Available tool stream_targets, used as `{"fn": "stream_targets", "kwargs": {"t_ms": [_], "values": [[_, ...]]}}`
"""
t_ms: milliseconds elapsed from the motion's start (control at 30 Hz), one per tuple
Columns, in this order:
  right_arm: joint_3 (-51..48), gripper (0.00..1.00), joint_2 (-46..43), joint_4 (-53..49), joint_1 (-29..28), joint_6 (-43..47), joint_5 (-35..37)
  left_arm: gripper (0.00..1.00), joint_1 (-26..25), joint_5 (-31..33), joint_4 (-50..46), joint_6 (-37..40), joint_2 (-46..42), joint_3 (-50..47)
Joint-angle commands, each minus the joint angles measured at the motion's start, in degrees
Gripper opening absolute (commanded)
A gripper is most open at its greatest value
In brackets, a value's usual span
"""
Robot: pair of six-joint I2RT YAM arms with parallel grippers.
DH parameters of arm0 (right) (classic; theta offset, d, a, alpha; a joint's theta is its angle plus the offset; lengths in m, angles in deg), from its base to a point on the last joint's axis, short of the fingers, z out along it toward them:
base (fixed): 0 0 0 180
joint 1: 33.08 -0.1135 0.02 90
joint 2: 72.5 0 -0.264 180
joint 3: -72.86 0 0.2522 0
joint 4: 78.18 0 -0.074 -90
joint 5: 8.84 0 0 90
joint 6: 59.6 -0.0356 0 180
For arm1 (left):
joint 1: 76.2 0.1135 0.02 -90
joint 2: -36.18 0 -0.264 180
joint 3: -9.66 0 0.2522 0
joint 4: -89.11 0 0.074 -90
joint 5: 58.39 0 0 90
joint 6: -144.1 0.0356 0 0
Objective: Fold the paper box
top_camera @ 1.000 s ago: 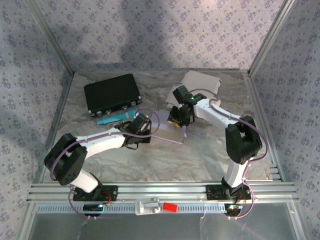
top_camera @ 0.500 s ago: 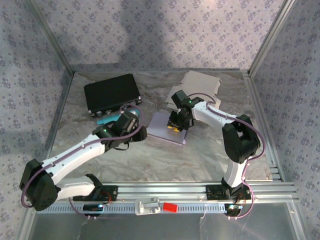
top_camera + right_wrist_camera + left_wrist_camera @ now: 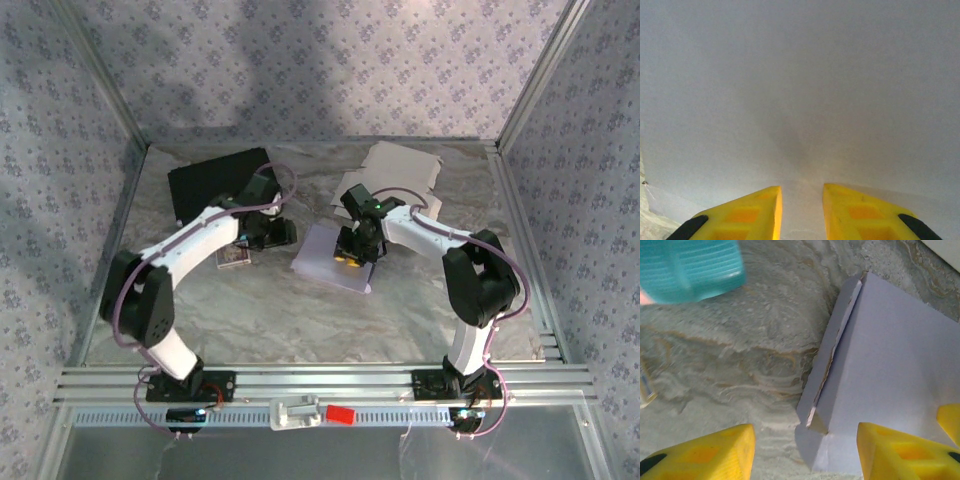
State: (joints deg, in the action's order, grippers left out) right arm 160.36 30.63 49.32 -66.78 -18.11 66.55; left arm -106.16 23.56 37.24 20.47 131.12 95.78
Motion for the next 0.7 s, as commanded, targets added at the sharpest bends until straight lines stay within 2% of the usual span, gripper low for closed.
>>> {"fn": "stream_targets", "kwargs": {"t_ms": [0,267,367,667], "values": [[-0.59,0.29,0.84,-2.67,-0.4,2.19,1.02,0.55,0.08,-3.15,-2.36,3.92,4.57,4.41],[0.11,0.3,1.59,-3.27,-0.13,3.31,1.1,0.54,-0.02,-3.73,-2.56,5.85,12.77,9.46],[0.26,0.3,1.95,-3.26,-0.13,3.35,0.98,0.53,-0.44,-4.88,0.49,6.11,13.96,9.19],[0.7,0.3,2.34,-3.5,0.31,3.64,0.18,0.48,-2.47,-4.47,0.93,6.83,16.82,8.78]]}}
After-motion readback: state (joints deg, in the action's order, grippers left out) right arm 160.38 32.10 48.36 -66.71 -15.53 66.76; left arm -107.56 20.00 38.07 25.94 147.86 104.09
